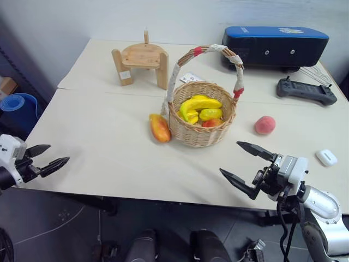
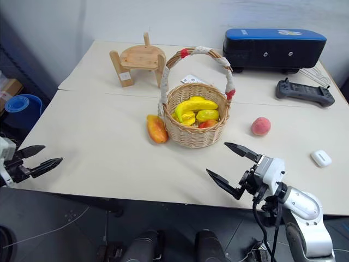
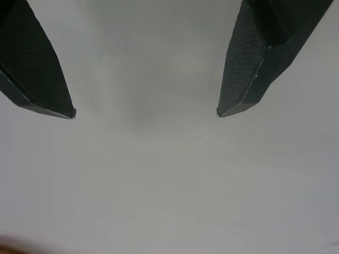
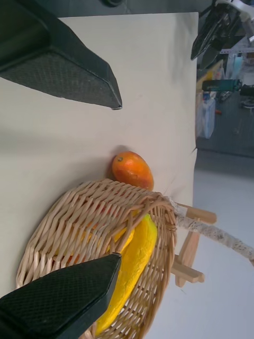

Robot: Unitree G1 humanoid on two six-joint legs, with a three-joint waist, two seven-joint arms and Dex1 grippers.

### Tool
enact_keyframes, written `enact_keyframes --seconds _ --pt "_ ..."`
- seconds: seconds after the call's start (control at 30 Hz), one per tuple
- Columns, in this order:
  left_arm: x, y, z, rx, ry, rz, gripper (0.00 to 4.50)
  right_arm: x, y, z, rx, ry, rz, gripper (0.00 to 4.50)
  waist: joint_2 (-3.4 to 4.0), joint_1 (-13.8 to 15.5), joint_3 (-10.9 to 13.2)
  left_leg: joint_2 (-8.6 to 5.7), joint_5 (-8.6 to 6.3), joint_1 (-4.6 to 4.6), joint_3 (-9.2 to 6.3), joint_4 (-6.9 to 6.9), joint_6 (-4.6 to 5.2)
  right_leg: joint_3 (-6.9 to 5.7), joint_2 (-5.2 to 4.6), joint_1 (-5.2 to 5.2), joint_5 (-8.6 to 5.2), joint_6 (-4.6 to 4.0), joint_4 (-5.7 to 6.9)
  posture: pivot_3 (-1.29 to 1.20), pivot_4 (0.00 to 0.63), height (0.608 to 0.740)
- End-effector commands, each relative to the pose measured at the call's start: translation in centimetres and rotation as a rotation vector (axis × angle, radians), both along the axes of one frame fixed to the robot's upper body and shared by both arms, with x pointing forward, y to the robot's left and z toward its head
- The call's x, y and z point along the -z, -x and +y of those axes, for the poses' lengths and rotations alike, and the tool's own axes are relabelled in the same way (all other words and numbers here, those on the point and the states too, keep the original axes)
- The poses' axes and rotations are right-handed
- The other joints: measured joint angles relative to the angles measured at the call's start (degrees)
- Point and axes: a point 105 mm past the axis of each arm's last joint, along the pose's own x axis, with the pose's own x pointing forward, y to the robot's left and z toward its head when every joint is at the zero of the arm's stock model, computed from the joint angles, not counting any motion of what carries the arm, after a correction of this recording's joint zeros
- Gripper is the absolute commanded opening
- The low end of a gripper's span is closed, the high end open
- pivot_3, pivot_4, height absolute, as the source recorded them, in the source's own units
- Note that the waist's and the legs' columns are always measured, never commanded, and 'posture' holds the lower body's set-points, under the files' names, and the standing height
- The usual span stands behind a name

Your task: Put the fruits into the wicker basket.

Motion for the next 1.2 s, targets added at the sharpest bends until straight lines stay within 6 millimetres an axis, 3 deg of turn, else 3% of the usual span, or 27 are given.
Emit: enact_keyframes --seconds 0.03,0.1,0.2,0.3,0.43,0.5,0.7,0.87,1.07,1.2 --pt "-3.5 -1.9 -4.9 0.130 0.070 -0.047 4.48 -0.6 0.1 -0.1 -0.003 0.019 -0.036 4.50 -0.02 0.34 -0.01 0.00 0.00 -0.02 0.01 0.01 0.00 -0.01 -0.01 -0.01 0.00 0.00 0.00 0.00 0.150 0.740" --pt "-4.2 -2.7 -7.9 0.198 0.165 0.006 4.48 -0.9 -0.2 -0.3 0.004 0.020 -0.039 4.50 -0.02 0.30 -0.01 -0.02 0.03 -0.05 0.01 0.02 0.03 -0.05 -0.01 0.00 0.01 0.01 0.00 0.00 0.150 0.740" --pt "-3.6 -3.2 -12.0 0.319 0.238 0.154 4.48 -1.3 -0.5 -0.5 0.017 0.027 -0.054 4.50 0.00 -0.03 -0.02 -0.02 0.20 -0.02 0.09 -0.01 0.30 -0.10 0.02 -0.03 0.02 0.03 0.03 0.00 0.150 0.740" --pt "-3.1 -6.0 -14.5 0.292 0.354 0.263 4.48 -1.9 -0.7 -0.4 0.025 0.024 -0.073 4.50 -0.01 0.06 -0.02 0.01 0.21 0.01 0.23 0.02 0.28 -0.16 0.15 -0.08 0.02 0.04 0.21 0.00 0.150 0.740" --pt "-1.6 -8.6 -15.5 0.235 0.374 0.383 4.48 -2.4 -0.7 -0.2 0.038 0.021 -0.091 4.50 -0.04 -0.10 -0.02 0.09 0.26 0.02 0.32 0.19 0.19 -0.16 0.38 -0.15 0.02 0.05 0.41 0.00 0.150 0.740" --pt "-1.9 -9.6 -16.0 0.235 0.431 0.401 4.48 -2.7 -0.6 -0.2 0.052 0.021 -0.104 4.50 -0.04 -0.02 -0.02 0.10 0.31 0.04 0.39 0.19 0.11 -0.19 0.42 -0.19 0.02 0.05 0.44 0.00 0.150 0.740" --pt "-1.2 -11.4 -19.6 0.278 0.550 0.530 4.48 -3.2 -0.7 -0.5 0.098 0.022 -0.127 4.50 -0.11 0.51 0.00 0.06 0.38 -0.06 0.41 0.32 -0.01 -0.24 0.38 -0.19 0.06 0.13 0.40 0.00 0.150 0.740" --pt "0.2 -11.6 -22.7 0.351 0.532 0.588 4.48 -3.6 -0.6 -0.5 0.114 0.021 -0.142 4.50 -0.13 0.50 0.02 0.04 0.37 -0.11 0.43 0.40 0.01 -0.24 0.37 -0.20 0.09 0.19 0.38 0.00 0.150 0.740" --pt "1.4 -11.8 -24.0 0.369 0.555 0.595 4.48 -4.0 -0.6 -0.7 0.154 0.017 -0.170 4.50 -0.13 0.42 0.01 0.06 0.38 -0.07 0.45 0.40 -0.02 -0.26 0.39 -0.19 0.09 0.19 0.39 0.00 0.150 0.740" --pt "2.0 -12.3 -24.5 0.335 0.568 0.582 3.58 -4.0 -0.5 -0.5 0.156 0.011 -0.174 4.50 -0.14 1.02 0.01 0.04 0.36 -0.07 0.42 0.50 0.02 -0.25 0.33 -0.14 0.09 0.20 0.40 0.00 0.150 0.740"
